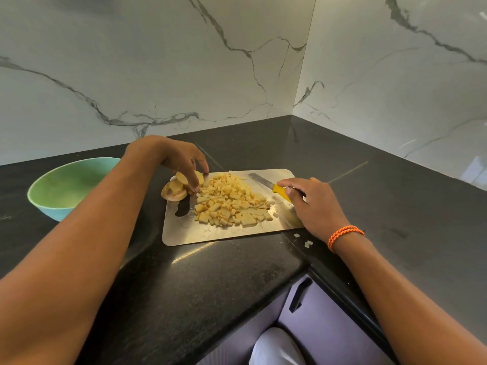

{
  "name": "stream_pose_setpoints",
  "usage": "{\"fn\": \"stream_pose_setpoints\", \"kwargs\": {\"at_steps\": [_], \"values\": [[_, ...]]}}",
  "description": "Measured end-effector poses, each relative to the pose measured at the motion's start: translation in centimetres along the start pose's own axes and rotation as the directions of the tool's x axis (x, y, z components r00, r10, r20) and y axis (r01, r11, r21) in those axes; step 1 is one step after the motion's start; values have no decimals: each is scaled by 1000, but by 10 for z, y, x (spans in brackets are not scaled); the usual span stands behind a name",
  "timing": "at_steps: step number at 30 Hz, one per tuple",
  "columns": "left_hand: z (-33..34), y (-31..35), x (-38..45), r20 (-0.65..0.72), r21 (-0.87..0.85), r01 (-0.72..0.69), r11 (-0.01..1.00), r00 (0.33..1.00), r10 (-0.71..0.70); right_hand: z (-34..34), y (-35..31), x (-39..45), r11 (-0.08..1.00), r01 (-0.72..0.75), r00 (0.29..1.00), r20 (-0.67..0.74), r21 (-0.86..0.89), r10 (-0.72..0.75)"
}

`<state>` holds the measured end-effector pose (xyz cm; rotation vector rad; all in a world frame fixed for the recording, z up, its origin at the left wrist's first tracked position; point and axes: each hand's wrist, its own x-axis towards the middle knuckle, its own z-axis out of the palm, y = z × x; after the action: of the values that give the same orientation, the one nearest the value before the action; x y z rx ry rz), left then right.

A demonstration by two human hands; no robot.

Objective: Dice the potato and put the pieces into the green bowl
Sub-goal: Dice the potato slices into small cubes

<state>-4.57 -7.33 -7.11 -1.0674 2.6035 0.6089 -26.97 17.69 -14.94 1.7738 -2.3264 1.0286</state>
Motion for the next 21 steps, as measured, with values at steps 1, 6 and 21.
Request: {"fn": "stream_pose_setpoints", "kwargs": {"at_steps": [1, 6, 21], "values": [[0, 1, 0, -6, -2, -5, 1000, 1000, 5, 0, 0, 0, 1000, 1, 1000, -3, 0, -1], [-10, 6, -10, -119, -89, -57, 994, 992, 46, -1, -1, -1, 1000, -5, 1000, -18, -4, 5], [66, 105, 27, -570, -44, -354, 934, 777, 268, -9, -2, -1, 970, -222, 956, -219, -101, 196]]}}
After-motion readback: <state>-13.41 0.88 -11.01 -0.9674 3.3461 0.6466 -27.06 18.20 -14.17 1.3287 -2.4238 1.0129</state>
